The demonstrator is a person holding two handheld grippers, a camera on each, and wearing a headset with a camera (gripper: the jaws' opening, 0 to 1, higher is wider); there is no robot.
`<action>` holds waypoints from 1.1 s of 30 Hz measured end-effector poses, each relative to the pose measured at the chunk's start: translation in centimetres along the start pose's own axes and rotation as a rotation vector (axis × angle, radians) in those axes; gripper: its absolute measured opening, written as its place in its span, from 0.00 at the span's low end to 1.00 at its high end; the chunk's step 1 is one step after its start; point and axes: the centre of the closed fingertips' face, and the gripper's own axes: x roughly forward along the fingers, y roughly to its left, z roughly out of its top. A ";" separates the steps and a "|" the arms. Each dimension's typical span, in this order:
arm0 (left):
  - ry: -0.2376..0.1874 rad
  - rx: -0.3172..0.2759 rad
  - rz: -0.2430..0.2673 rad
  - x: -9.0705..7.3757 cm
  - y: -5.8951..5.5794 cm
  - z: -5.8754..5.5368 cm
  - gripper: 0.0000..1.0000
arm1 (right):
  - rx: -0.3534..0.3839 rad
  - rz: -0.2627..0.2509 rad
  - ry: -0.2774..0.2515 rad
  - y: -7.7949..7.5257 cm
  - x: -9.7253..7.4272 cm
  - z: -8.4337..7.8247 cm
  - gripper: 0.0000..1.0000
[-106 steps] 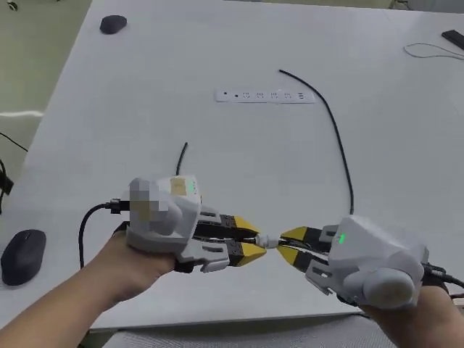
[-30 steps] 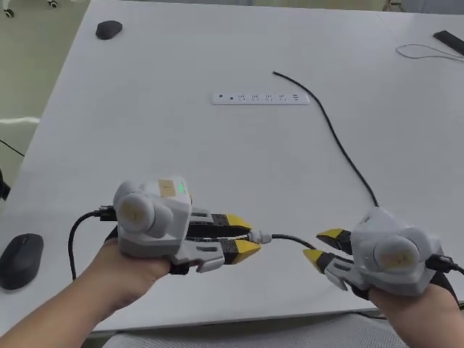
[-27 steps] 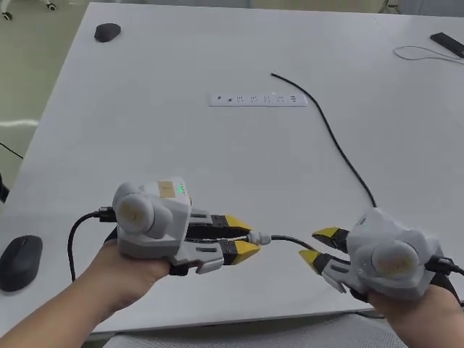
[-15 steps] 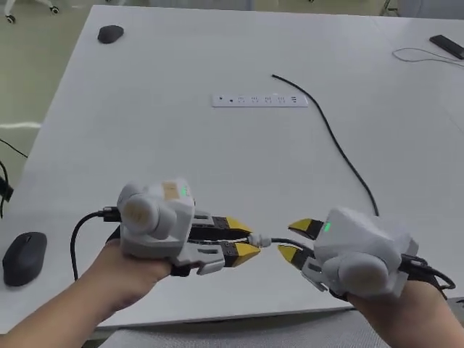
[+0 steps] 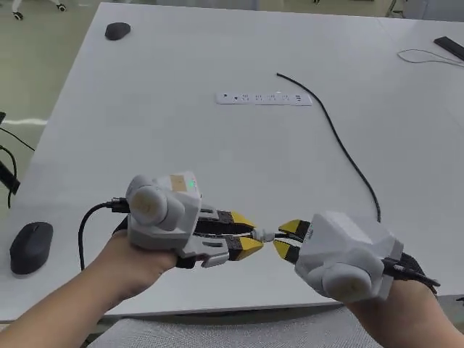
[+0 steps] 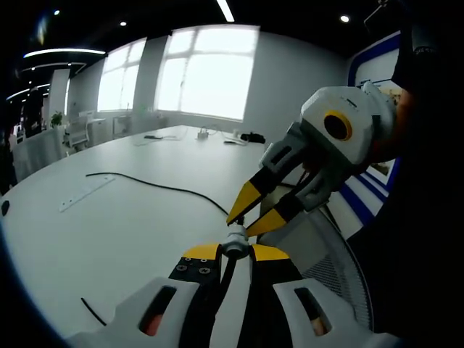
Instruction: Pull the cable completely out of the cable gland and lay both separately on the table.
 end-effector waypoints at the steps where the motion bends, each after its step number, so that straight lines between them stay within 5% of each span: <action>1: 0.003 0.001 -0.001 0.0 -0.1 -0.1 0.15 | -0.004 0.001 -0.005 0.1 0.0 0.1 0.03; 18: -0.005 -0.006 0.012 0.0 -0.1 0.0 0.15 | 0.101 -0.017 0.010 -0.6 -0.1 -1.1 0.00; 26: -0.010 -0.005 0.020 -0.1 0.1 0.3 0.15 | 0.310 -0.023 0.001 -1.5 0.0 -3.2 0.00; 33: -0.006 0.001 0.015 0.2 0.0 0.2 0.15 | 0.415 -0.057 0.028 -2.4 0.1 -6.1 0.00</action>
